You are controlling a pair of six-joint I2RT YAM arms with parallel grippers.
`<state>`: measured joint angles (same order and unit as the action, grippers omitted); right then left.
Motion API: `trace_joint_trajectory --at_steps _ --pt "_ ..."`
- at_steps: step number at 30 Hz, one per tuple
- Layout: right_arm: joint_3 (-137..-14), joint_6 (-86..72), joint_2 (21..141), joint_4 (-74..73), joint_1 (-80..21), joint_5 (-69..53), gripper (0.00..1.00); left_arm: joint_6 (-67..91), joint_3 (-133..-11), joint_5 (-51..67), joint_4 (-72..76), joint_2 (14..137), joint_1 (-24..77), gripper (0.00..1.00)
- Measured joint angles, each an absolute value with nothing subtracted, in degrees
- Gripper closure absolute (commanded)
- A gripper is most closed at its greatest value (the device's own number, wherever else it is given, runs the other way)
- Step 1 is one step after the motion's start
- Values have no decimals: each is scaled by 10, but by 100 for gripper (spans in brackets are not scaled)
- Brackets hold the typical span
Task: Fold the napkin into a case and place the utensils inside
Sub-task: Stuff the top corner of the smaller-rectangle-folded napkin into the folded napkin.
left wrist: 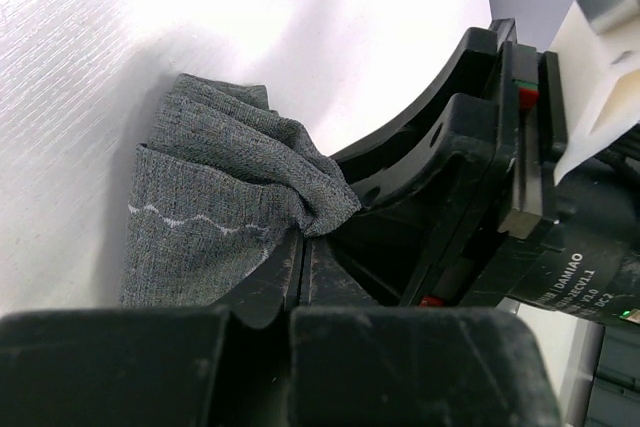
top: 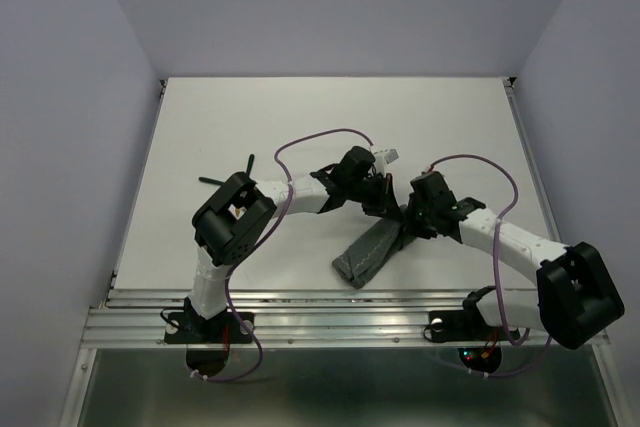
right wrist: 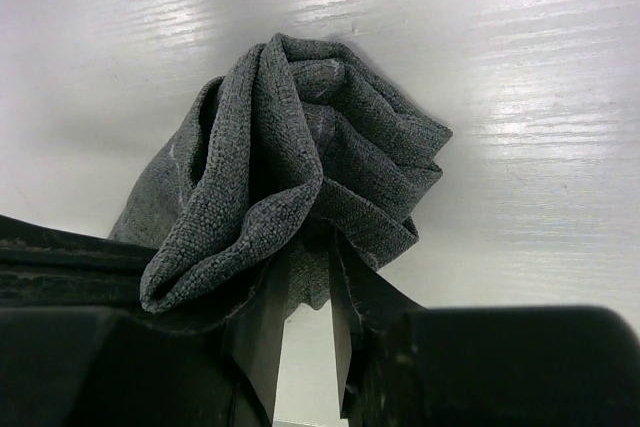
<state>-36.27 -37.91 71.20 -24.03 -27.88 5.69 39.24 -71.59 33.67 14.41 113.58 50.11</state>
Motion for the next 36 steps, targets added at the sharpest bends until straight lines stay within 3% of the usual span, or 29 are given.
trace_joint_trajectory --at_steps 9,16,21,36 --pt "-376 -382 753 -250 -319 108 71 393 -716 338 141 1136 499 100" --pt "-394 -396 778 -271 -351 170 89 393 -716 340 138 1136 497 100" --pt "-394 -412 775 -276 -354 183 90 393 -716 340 141 1136 497 100" --pt "-357 -494 673 -274 -354 197 96 393 -700 340 141 1136 498 100"
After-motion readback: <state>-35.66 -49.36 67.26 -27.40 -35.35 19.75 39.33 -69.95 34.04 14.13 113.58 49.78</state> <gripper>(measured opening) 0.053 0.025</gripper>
